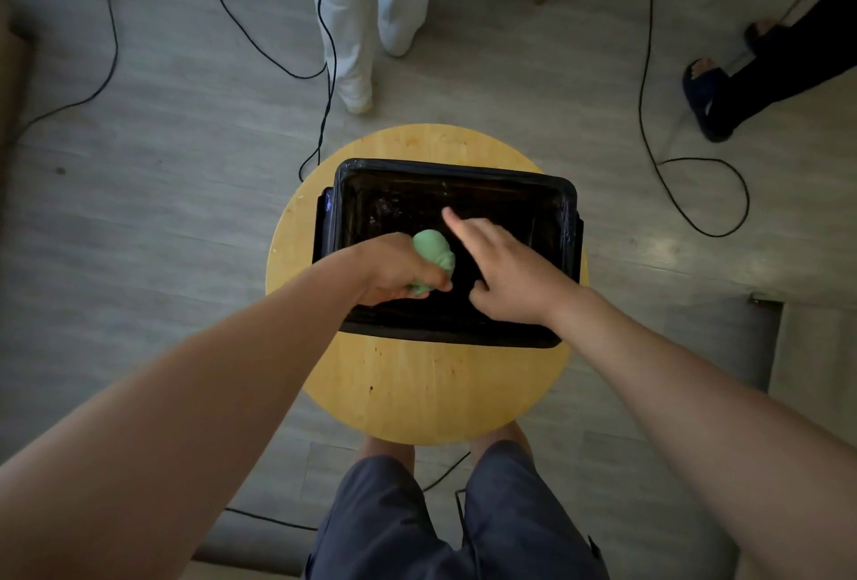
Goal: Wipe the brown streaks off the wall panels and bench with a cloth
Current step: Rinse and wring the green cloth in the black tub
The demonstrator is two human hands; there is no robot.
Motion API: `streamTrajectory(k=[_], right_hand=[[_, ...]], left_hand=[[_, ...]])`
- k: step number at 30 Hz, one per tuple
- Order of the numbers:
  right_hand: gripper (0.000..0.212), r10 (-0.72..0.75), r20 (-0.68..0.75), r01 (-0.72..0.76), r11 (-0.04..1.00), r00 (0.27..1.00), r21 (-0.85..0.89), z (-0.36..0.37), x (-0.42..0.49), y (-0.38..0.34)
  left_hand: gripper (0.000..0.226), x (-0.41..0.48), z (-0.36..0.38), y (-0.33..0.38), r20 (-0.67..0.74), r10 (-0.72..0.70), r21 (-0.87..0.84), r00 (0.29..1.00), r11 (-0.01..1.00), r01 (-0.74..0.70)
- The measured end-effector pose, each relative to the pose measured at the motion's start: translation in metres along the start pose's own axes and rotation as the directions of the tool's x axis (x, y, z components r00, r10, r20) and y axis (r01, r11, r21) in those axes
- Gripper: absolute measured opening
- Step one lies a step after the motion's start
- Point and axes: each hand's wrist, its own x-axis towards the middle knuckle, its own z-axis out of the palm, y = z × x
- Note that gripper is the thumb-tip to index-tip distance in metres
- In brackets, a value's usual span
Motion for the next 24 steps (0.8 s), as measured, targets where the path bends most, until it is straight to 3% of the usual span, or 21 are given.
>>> streamTrajectory(k=[3,6,10,14,18,24], right_hand=[[0.093,-0.187,-0.102,0.162,0.963,0.977,-0.215,0.011,0.007,-0.003],[0.062,-0.227,-0.184,0.148,0.920,0.956,-0.362,0.012,0.016,-0.001],[0.037,-0.301,-0.241,0.150,0.856,0.923,-0.495,0.008,0.016,0.001],[0.052,-0.275,-0.253,0.117,0.857,0.927,-0.503,0.014,0.015,0.000],[0.089,-0.251,-0.143,0.196,0.929,0.957,-0.314,0.017,0.010,-0.006],[0.068,-0.209,-0.130,0.151,0.922,0.969,-0.356,0.013,0.013,-0.010]], left_hand=[[0.028,-0.004,0.002,0.004,0.113,0.060,0.027,0.992,0.998,-0.063],[0.035,-0.011,0.008,0.006,0.266,0.009,0.014,0.964,1.000,-0.013],[0.030,-0.014,0.009,0.008,0.273,-0.026,0.008,0.962,1.000,0.025],[0.023,-0.011,0.011,0.011,0.136,-0.052,0.144,0.989,0.989,0.032],[0.016,-0.011,0.018,0.013,0.060,-0.040,0.224,0.997,0.974,0.025],[0.024,-0.010,0.022,0.013,0.054,-0.023,0.389,0.998,0.921,0.000]])
